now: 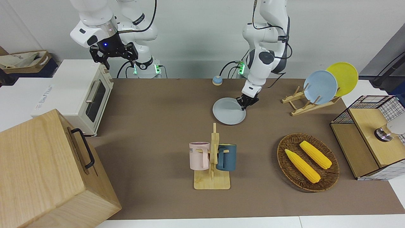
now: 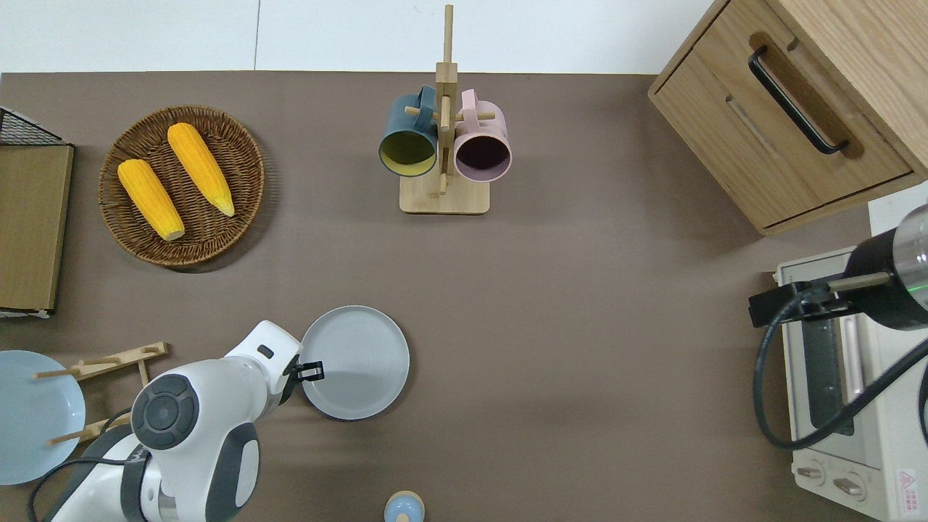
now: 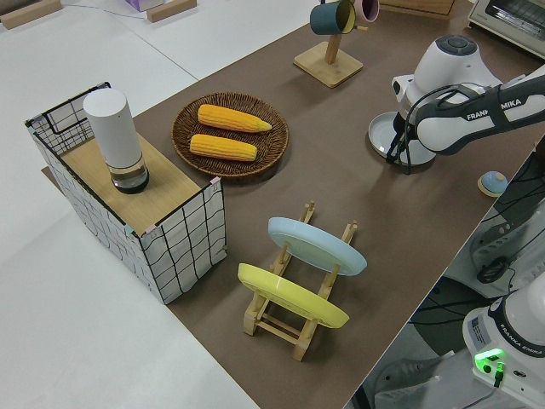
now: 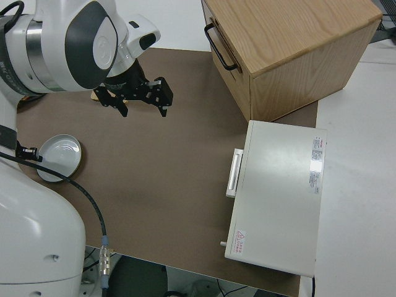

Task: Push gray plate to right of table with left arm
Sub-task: 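Push the gray plate across the table with the left gripper, away from the basket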

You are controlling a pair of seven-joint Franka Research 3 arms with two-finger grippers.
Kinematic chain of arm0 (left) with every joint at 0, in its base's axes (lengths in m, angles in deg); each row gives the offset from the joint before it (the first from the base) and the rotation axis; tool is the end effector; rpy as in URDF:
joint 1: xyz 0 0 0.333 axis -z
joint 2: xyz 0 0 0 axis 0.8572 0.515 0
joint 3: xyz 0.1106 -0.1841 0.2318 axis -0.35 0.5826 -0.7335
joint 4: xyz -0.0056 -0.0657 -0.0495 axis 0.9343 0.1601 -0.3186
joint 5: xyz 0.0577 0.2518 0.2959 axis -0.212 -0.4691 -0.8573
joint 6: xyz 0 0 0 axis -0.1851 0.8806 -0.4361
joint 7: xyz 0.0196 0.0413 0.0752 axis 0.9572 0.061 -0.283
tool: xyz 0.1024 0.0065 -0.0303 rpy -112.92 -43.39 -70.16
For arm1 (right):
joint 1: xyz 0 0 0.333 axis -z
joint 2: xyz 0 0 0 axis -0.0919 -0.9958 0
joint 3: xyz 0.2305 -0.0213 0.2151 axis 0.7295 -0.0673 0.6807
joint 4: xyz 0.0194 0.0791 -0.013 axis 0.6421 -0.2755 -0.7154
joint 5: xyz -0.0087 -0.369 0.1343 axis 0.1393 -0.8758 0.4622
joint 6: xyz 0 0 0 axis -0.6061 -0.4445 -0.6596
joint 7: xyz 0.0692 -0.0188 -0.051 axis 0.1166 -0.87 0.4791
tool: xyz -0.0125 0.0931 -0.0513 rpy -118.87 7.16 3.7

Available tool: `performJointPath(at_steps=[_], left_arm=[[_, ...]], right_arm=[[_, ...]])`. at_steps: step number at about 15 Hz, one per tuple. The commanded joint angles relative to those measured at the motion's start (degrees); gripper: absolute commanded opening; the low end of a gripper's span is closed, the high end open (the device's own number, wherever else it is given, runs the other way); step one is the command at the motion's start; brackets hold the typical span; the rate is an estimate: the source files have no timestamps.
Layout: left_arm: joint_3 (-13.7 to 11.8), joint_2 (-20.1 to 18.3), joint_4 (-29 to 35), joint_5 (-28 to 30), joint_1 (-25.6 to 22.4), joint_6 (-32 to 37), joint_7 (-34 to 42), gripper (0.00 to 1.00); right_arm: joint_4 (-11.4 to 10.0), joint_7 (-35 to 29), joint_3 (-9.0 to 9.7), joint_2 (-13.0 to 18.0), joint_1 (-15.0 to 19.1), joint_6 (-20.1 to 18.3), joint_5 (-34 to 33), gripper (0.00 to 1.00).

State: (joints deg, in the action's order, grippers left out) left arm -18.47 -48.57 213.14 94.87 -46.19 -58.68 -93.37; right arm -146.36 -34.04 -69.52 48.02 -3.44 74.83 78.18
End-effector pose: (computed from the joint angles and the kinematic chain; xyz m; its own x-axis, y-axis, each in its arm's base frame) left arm 0.4135 -0.1650 0.3002 0.9869 0.1563 0.0395 0.1505 -0.9810 0.1227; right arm 0.5208 0.0574 0.6562 0.9876 0.0910 -0.1276 0.0923 -0.9957 0.0039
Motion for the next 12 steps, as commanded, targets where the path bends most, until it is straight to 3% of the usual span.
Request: performJointPath(at_steps=[1,12], left_arm=[[-0.08,5.22,-2.16,0.32,6.95,-1.81,-7.1,0.0],[-0.08,13.04,-12.96,-0.47,20.4,-1.81,-25.11,0.0]], right_arm=[[0.53,-0.66,0.92,0.14,1.07,-0.89,0.25,0.983],[0.53,-0.75,0.92,0.14,1.07,-0.89,0.25,0.983]])
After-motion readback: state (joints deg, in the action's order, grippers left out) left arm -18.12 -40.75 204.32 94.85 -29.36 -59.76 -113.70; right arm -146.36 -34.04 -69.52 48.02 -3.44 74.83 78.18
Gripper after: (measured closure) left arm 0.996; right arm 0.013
